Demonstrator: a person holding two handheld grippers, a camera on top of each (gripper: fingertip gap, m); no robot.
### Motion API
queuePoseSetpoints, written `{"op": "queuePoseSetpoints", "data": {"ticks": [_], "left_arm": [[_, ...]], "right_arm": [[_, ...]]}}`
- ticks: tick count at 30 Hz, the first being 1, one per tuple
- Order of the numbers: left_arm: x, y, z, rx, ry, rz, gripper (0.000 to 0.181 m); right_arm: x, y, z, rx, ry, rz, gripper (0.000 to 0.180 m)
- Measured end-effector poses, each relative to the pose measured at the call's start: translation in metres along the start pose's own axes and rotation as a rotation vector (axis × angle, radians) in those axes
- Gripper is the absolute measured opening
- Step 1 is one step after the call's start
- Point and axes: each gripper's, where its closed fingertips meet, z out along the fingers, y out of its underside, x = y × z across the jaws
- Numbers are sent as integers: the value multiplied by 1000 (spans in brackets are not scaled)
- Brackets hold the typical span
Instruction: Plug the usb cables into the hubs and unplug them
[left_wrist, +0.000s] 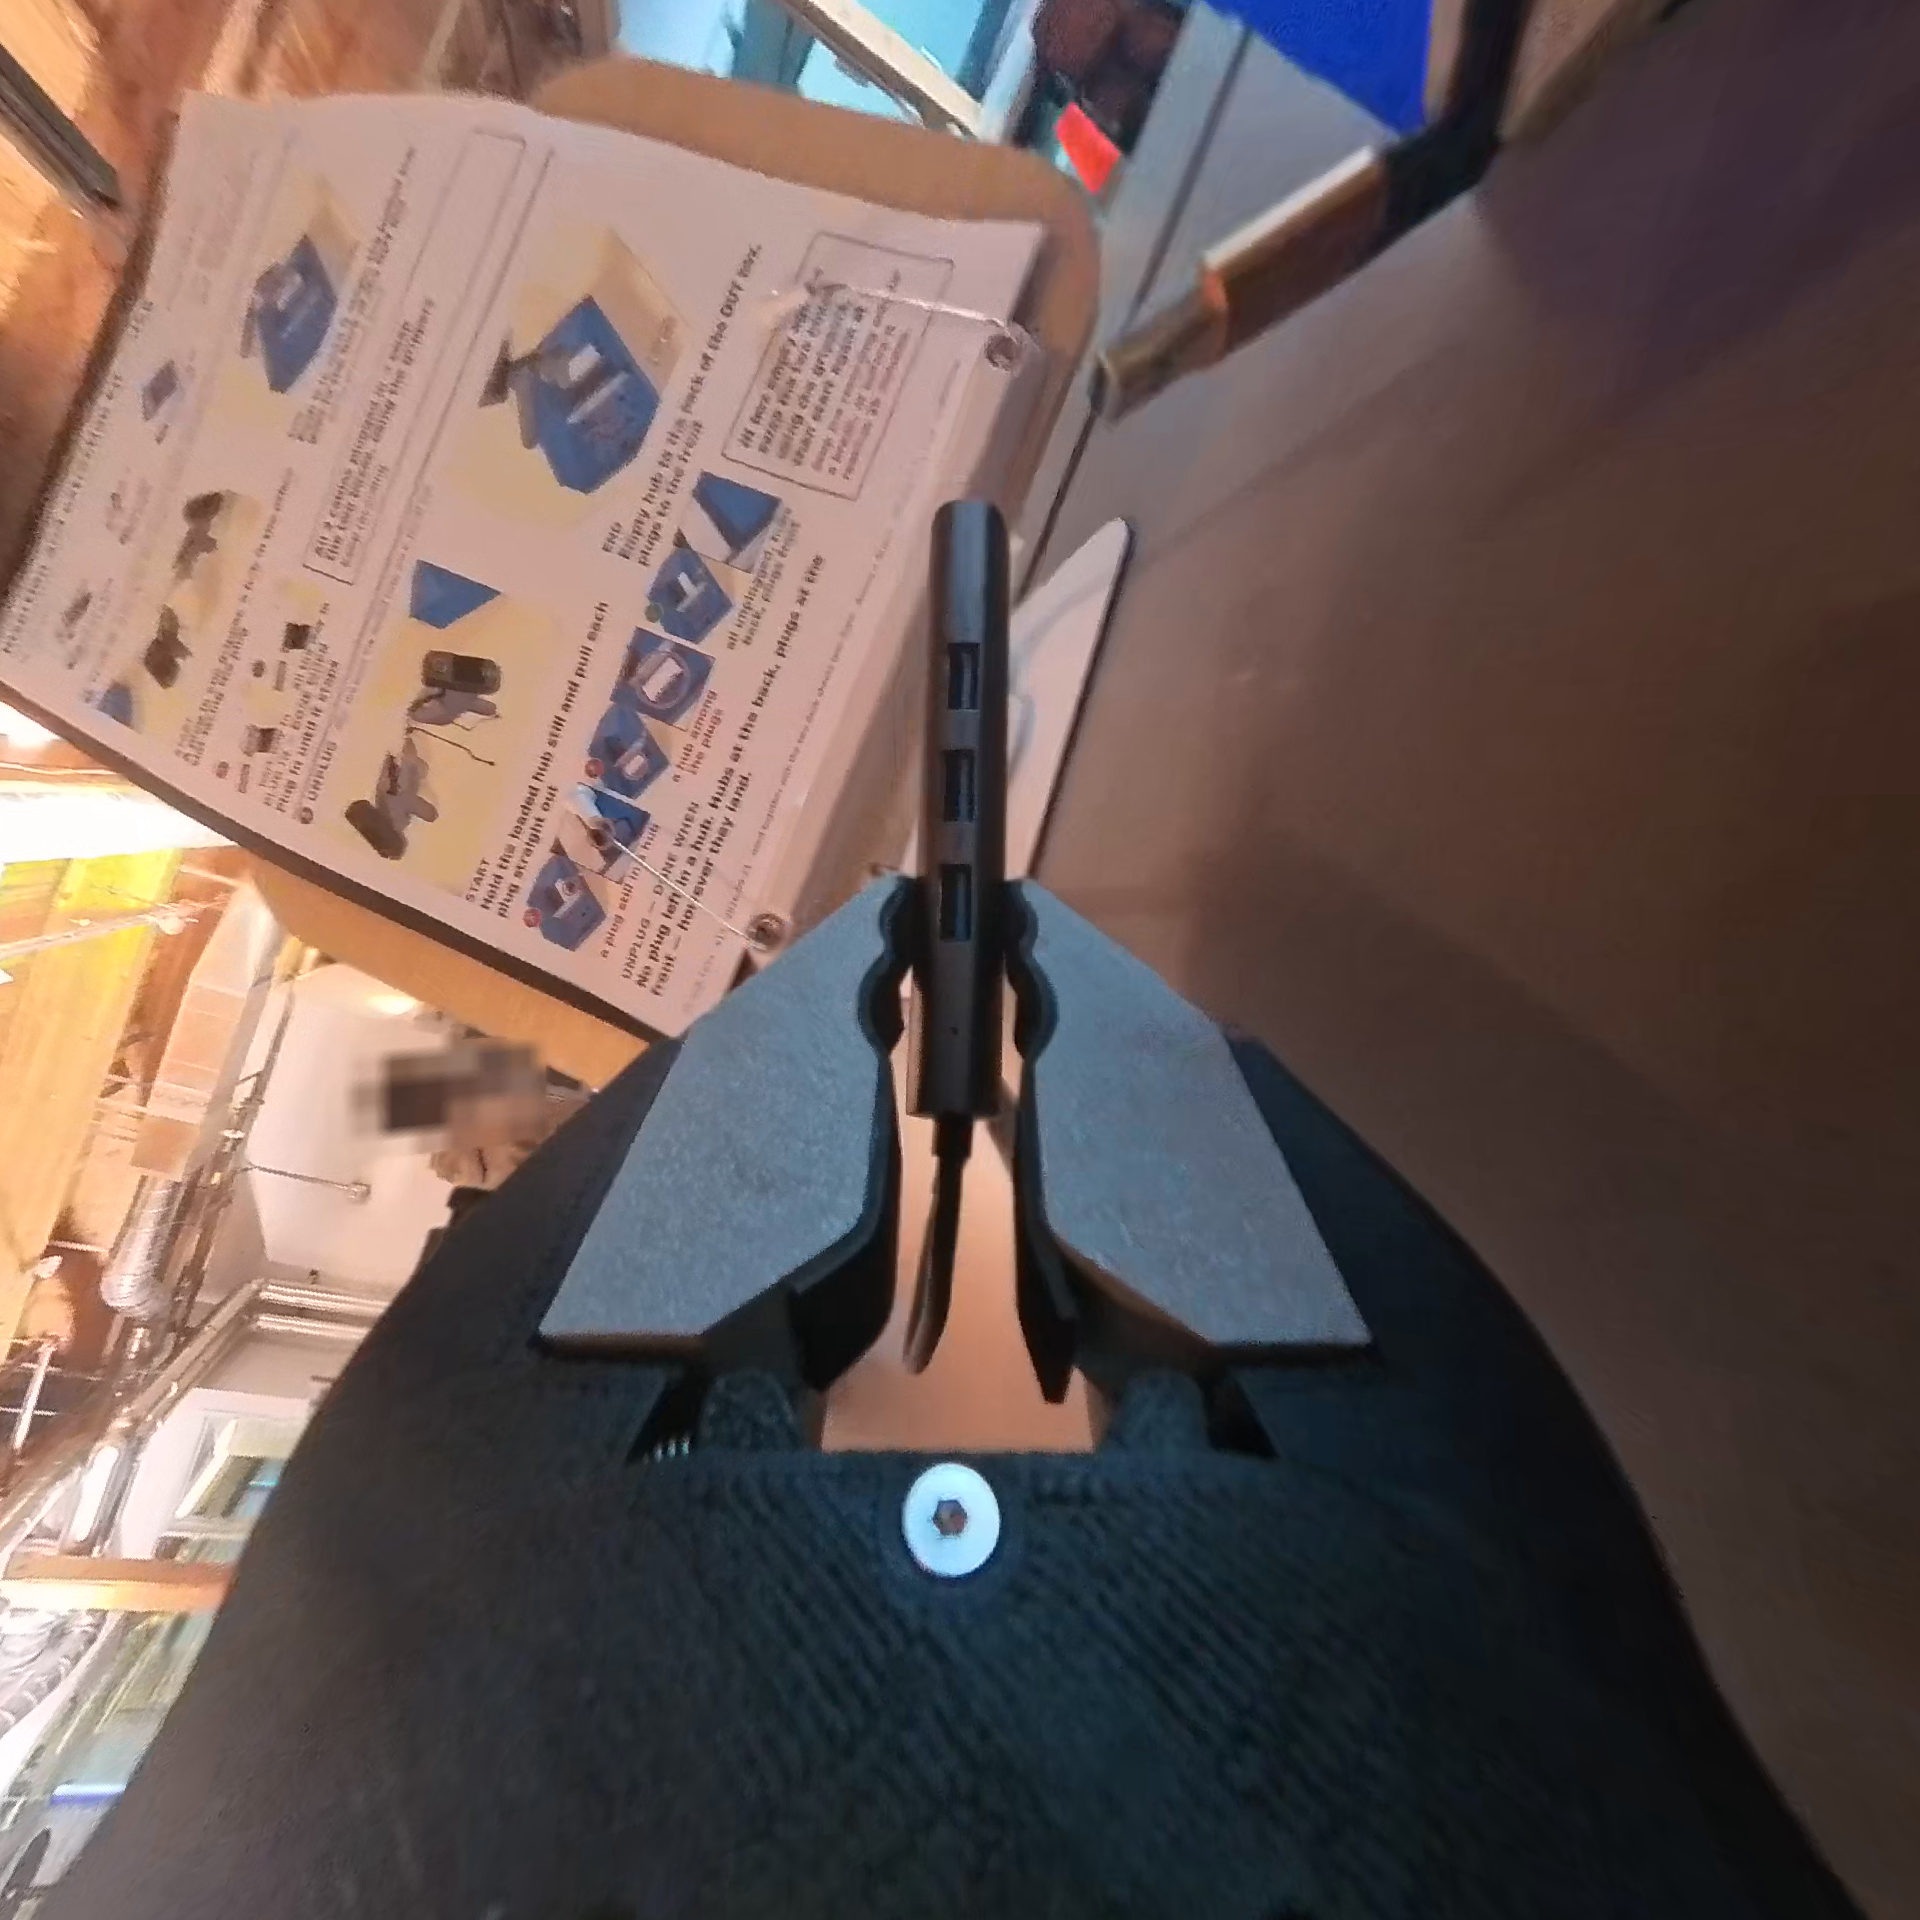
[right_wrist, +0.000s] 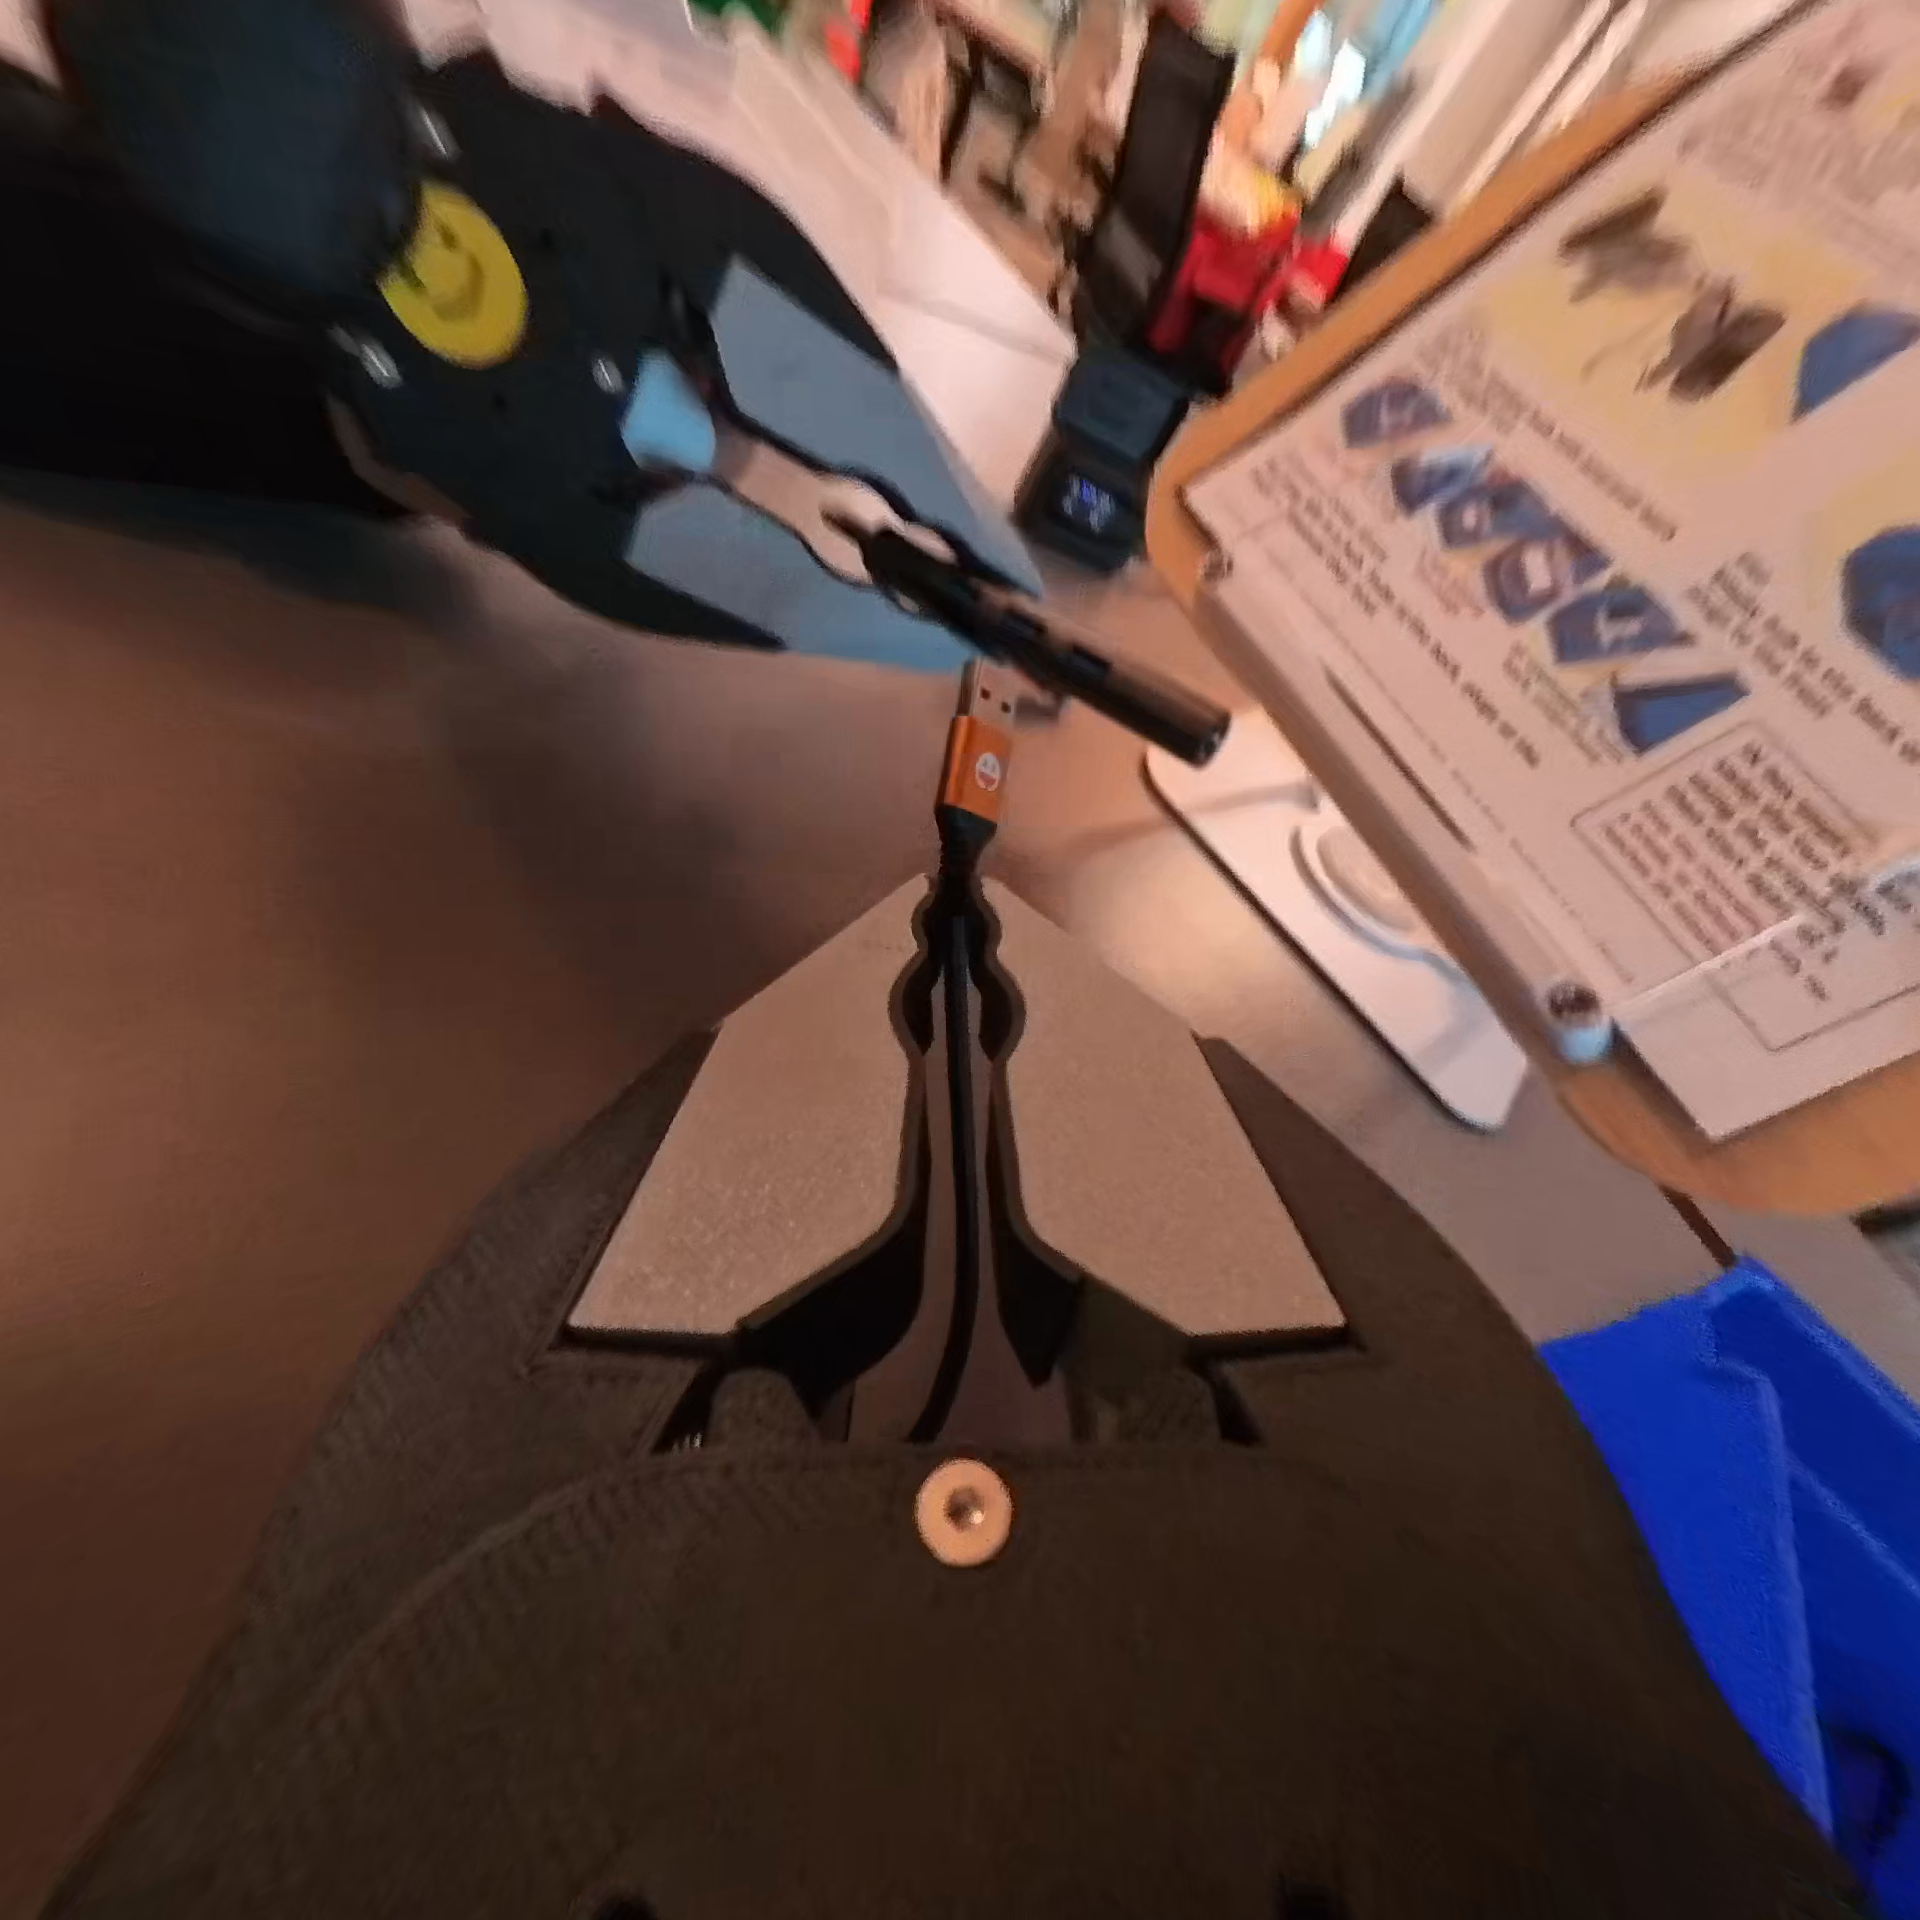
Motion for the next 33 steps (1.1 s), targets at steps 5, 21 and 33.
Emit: {"op": "queuePoseSetpoints", "data": {"ticks": [5,21,33], "left_arm": [[13,10,5,-49,60,29,14],[51,44,2,-219,279,114,14],[58,14,-11,-111,348,-1,39]], "right_arm": [[-28,31,19,-177,-99,-71,1],[-36,63,11,-336,-284,164,40],[-35,51,11,-299,-267,175,2]]}}
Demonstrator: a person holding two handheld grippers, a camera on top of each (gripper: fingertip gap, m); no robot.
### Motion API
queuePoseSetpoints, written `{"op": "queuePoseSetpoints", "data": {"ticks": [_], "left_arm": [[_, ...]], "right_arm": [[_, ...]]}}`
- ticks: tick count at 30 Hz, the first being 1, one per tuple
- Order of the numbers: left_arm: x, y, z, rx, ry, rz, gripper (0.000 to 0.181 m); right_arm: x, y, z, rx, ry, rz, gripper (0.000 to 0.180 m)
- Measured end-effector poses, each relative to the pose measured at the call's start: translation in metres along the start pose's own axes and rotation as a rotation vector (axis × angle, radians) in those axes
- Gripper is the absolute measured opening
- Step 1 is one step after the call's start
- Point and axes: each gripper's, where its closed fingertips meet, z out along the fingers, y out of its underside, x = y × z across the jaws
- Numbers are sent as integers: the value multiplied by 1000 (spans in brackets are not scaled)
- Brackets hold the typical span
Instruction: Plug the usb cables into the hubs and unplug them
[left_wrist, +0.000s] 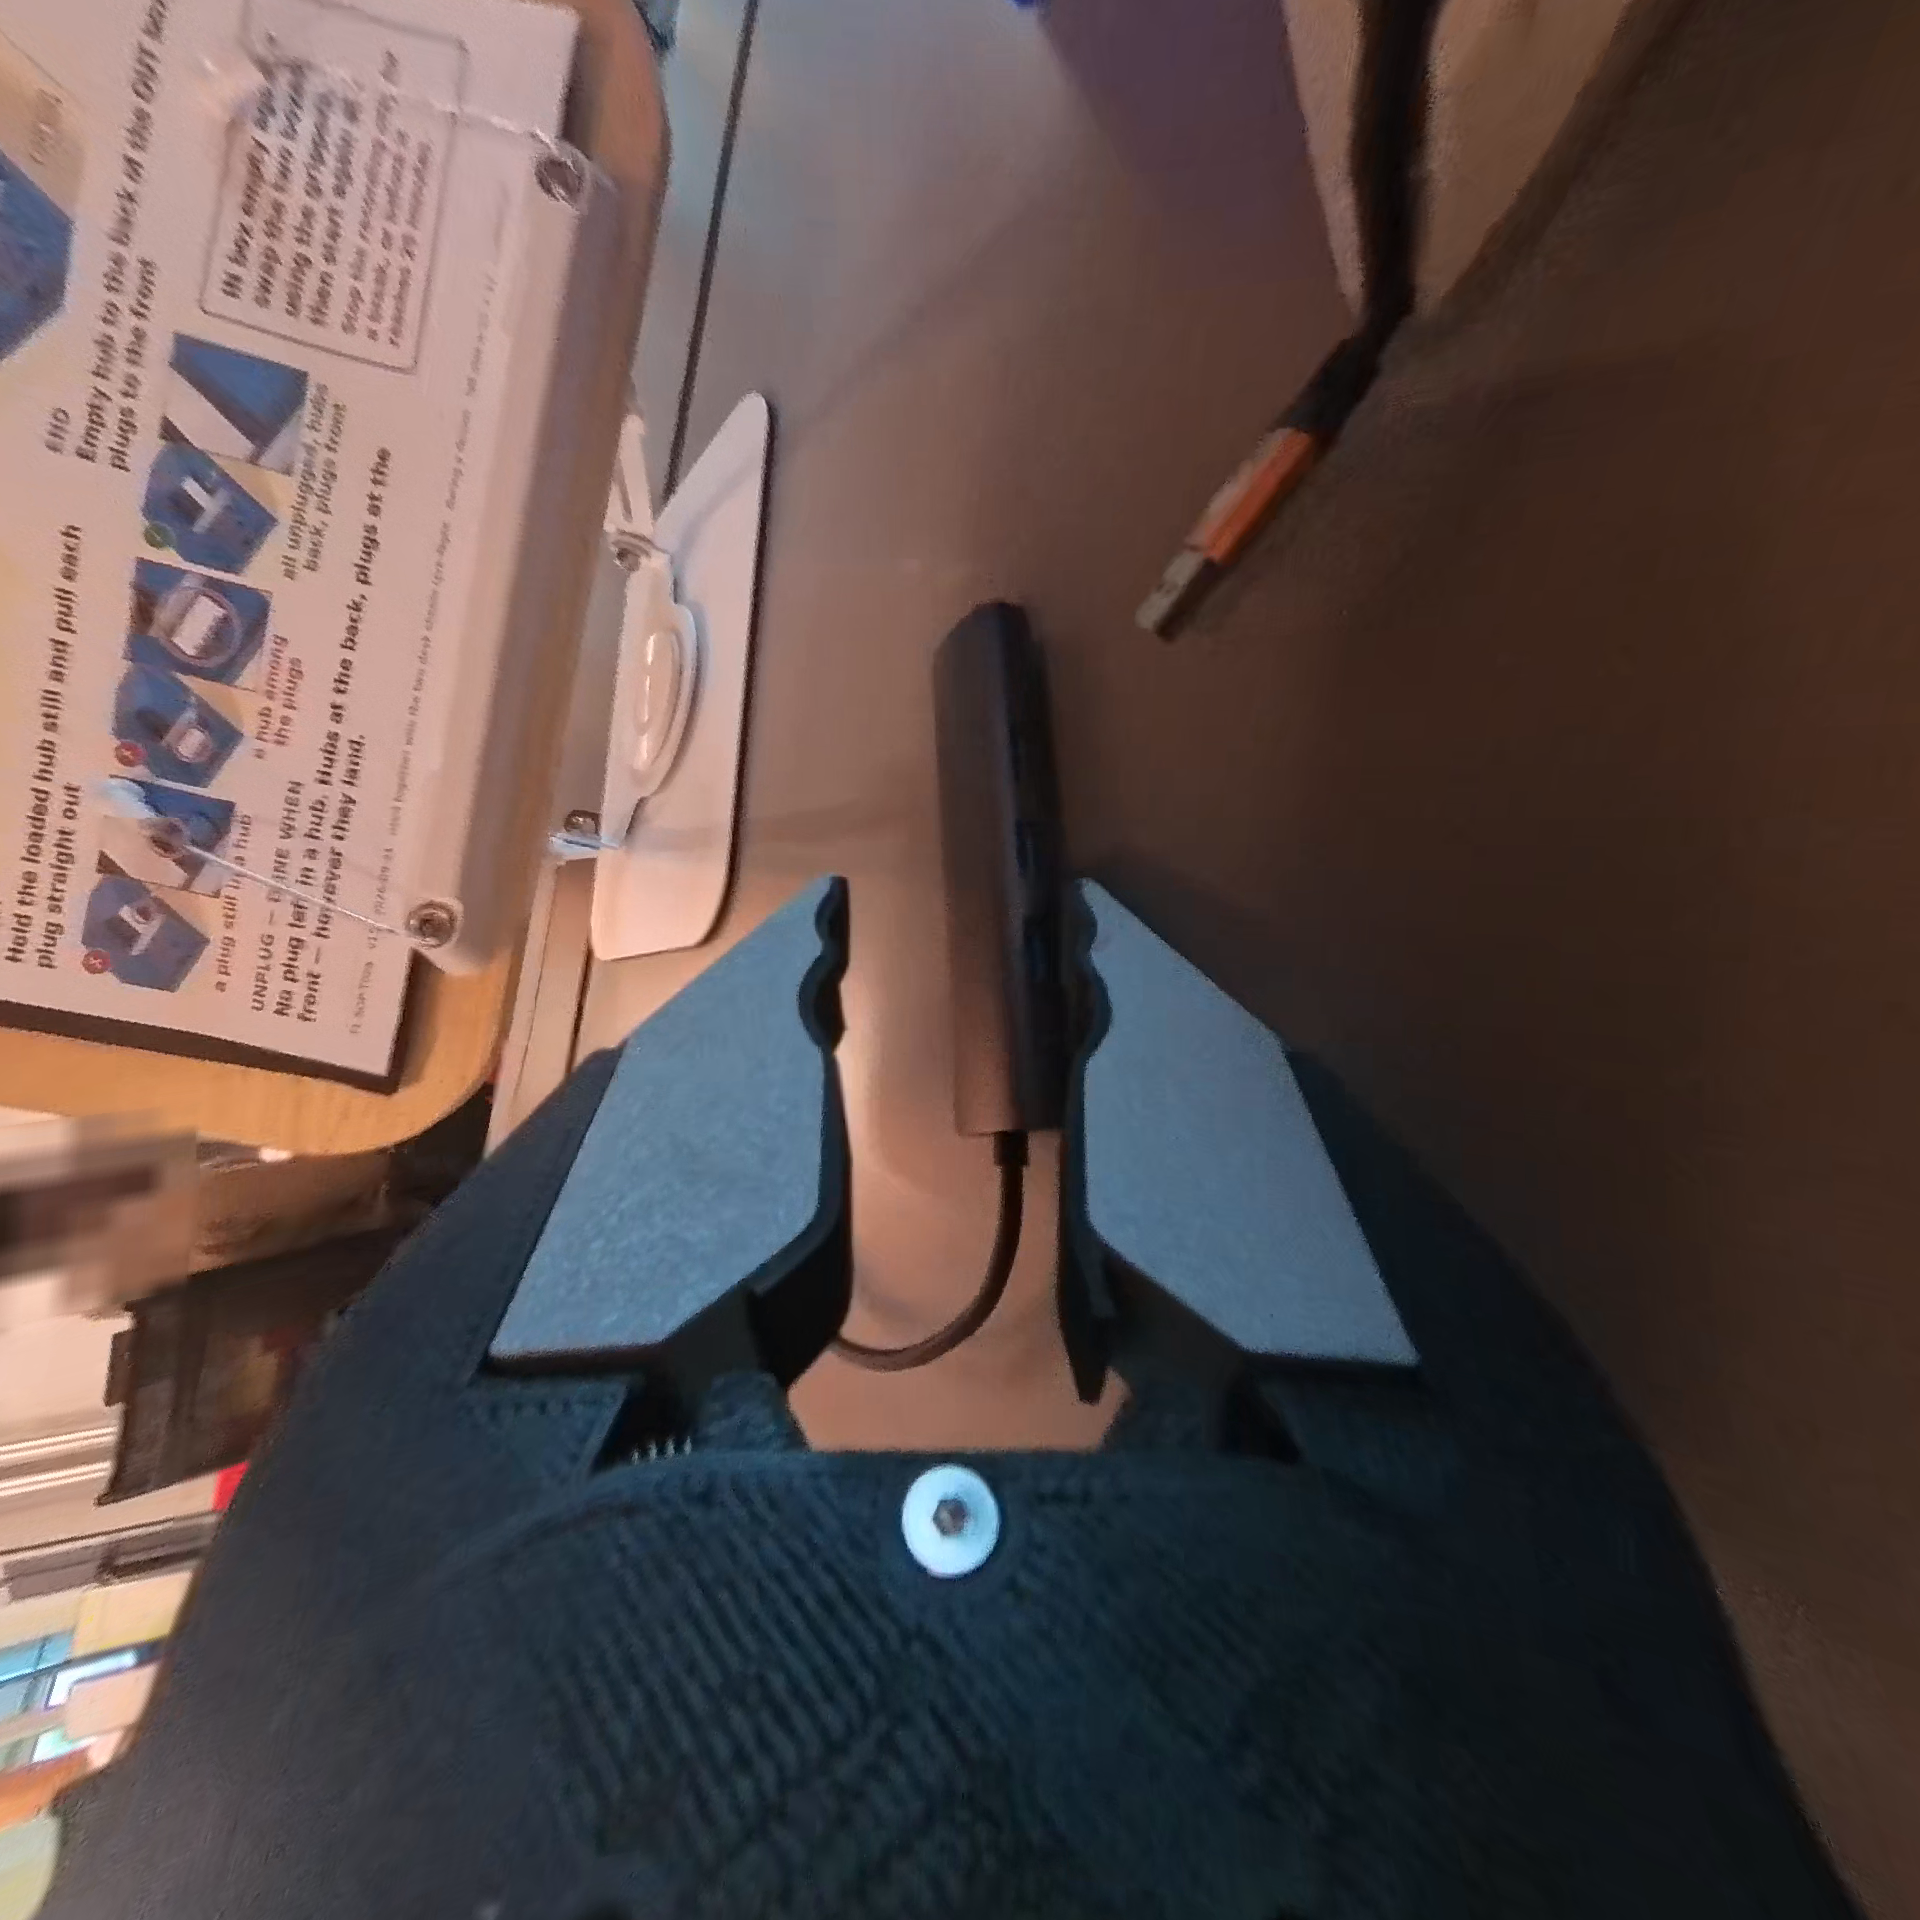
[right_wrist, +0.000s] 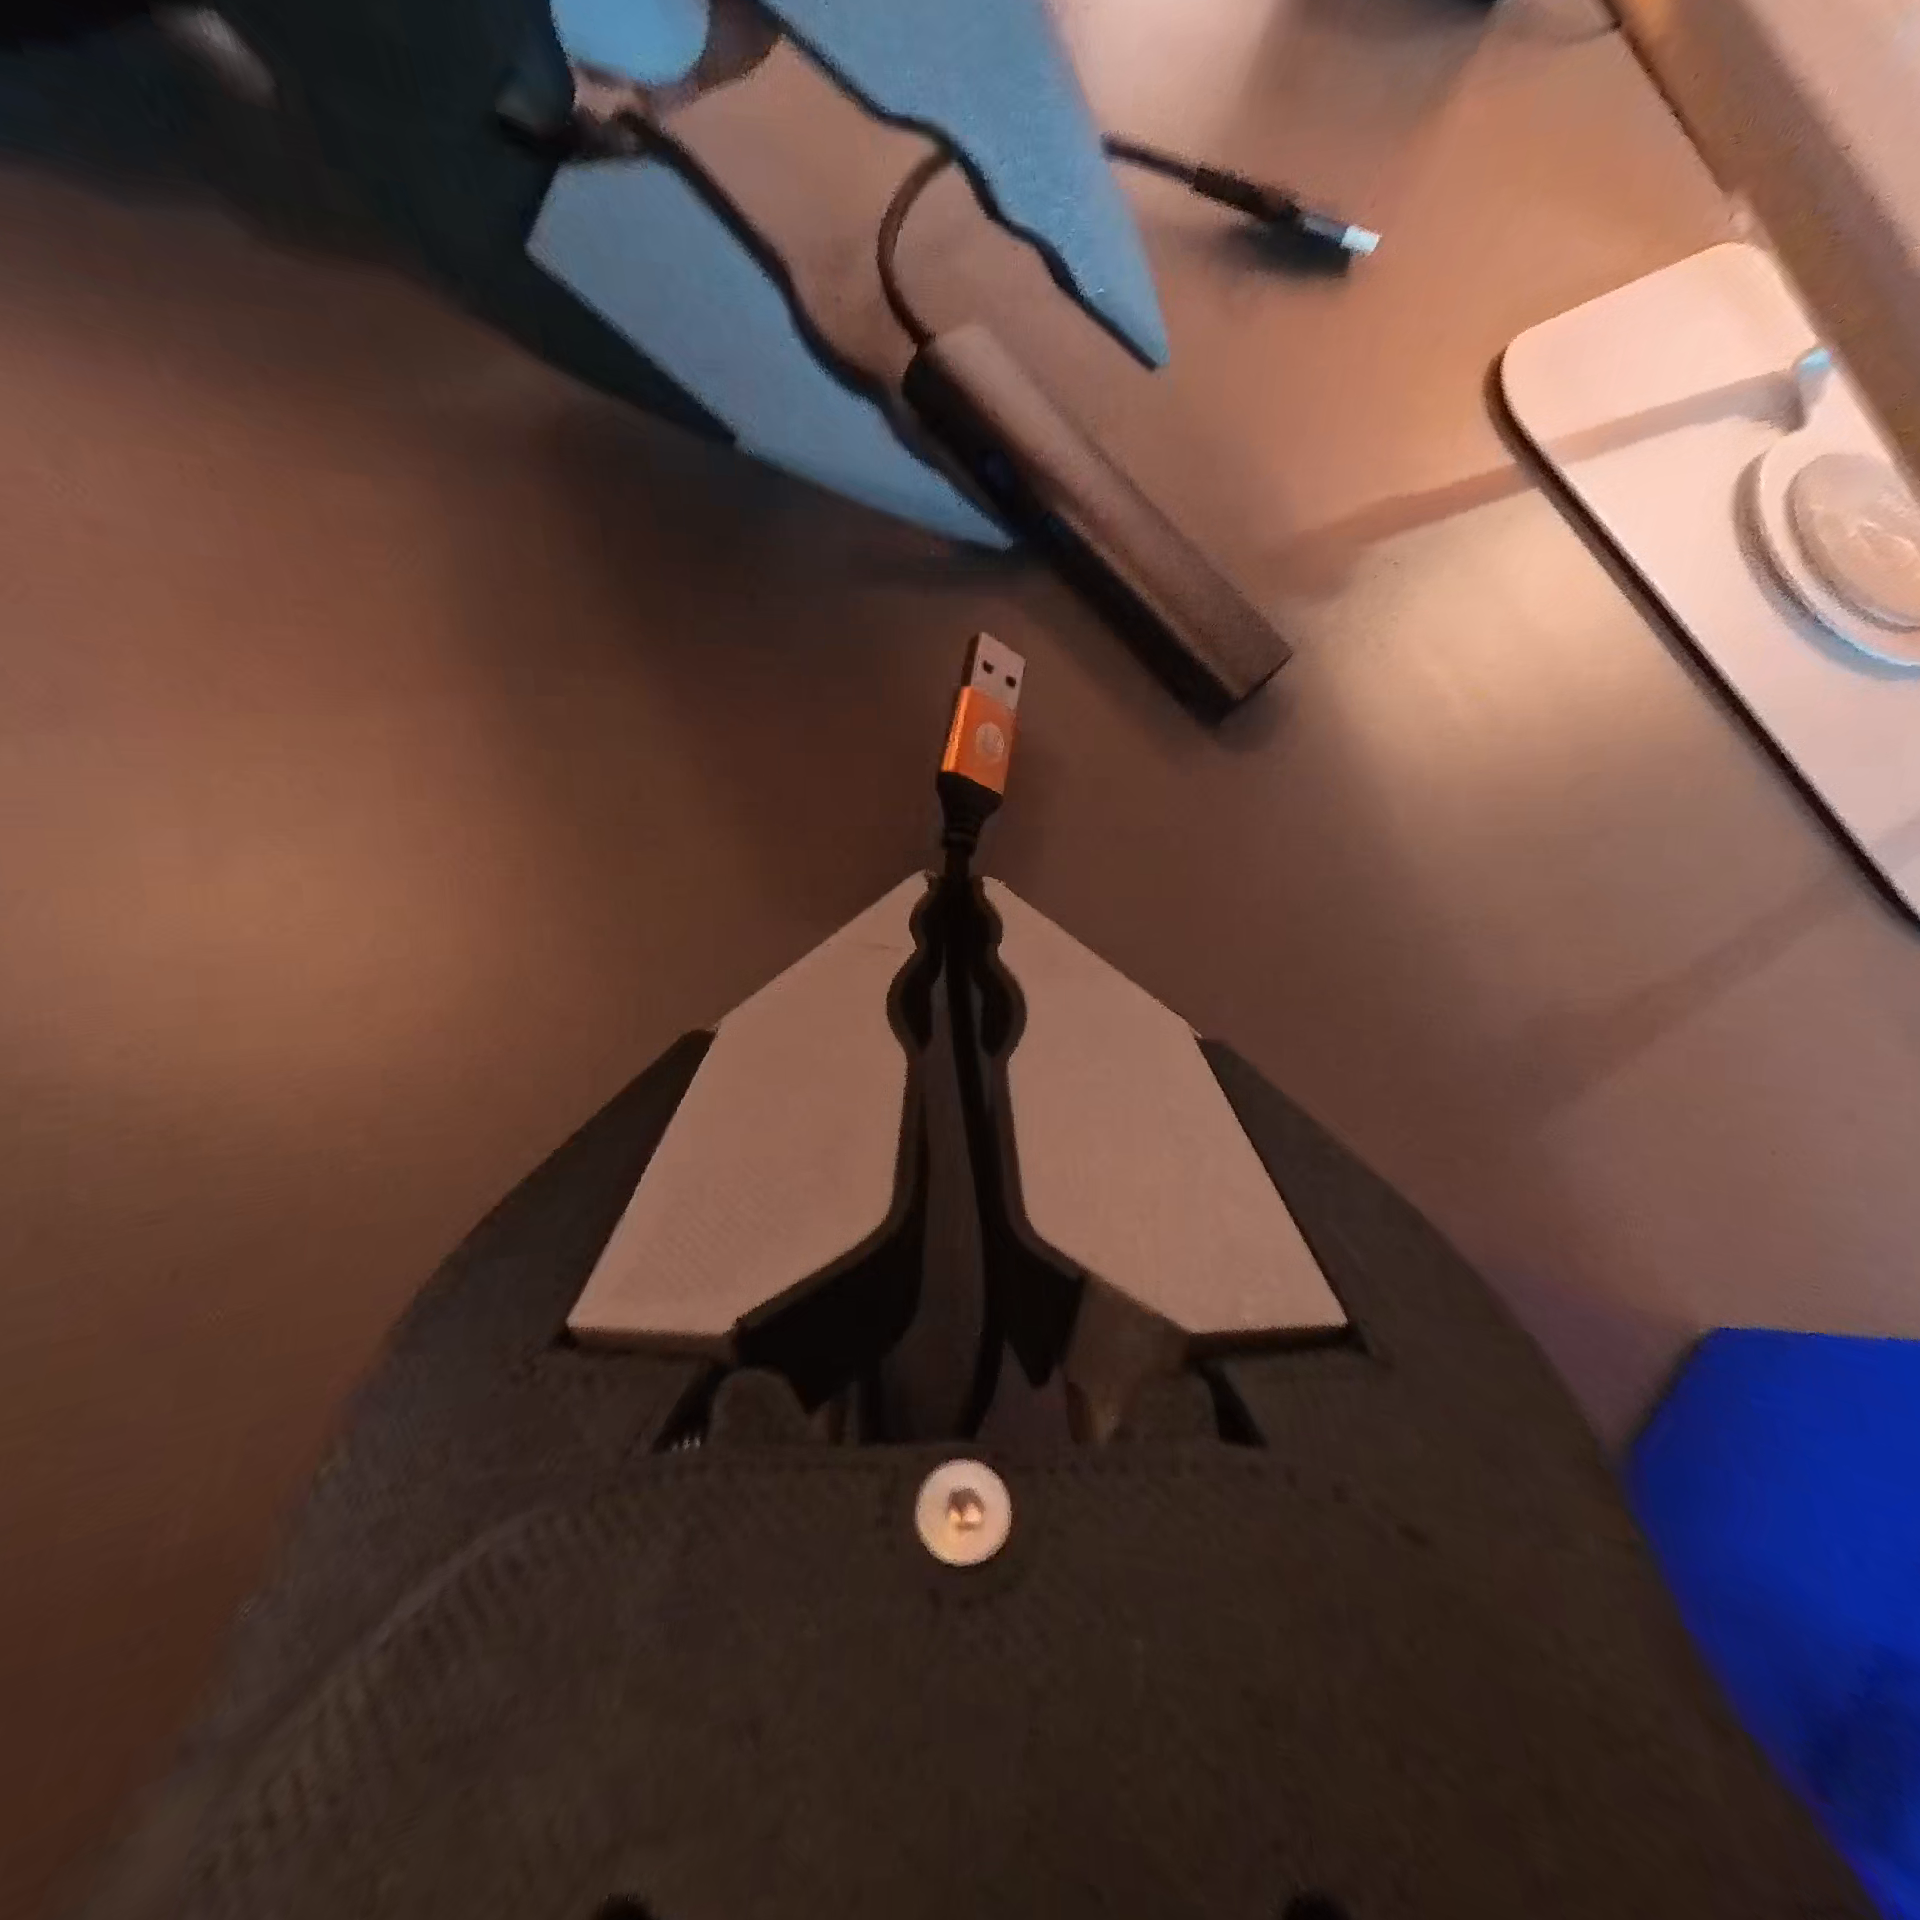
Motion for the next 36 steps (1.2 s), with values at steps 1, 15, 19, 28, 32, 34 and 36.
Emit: {"op": "queuePoseSetpoints", "data": {"ticks": [1,15,19,28,32,34,36], "left_arm": [[-2,-3,-3,16,-15,16,41],[-9,-89,-42,290,-519,576,33],[4,-98,-40,316,-526,646,31],[-9,-105,-51,330,-626,645,26],[-7,-97,-47,305,-463,512,13],[-2,-88,-40,307,-314,373,13],[5,-82,-37,341,-127,187,12]], "right_arm": [[1,-3,-3,28,-24,44,1],[-8,-27,-36,261,-468,571,1],[-13,-43,-45,335,-541,583,0],[-30,-51,-54,331,-683,548,0],[-26,-56,-53,367,-616,482,5],[-19,-58,-52,383,-514,411,12],[-12,-58,-51,385,-400,322,21]]}}
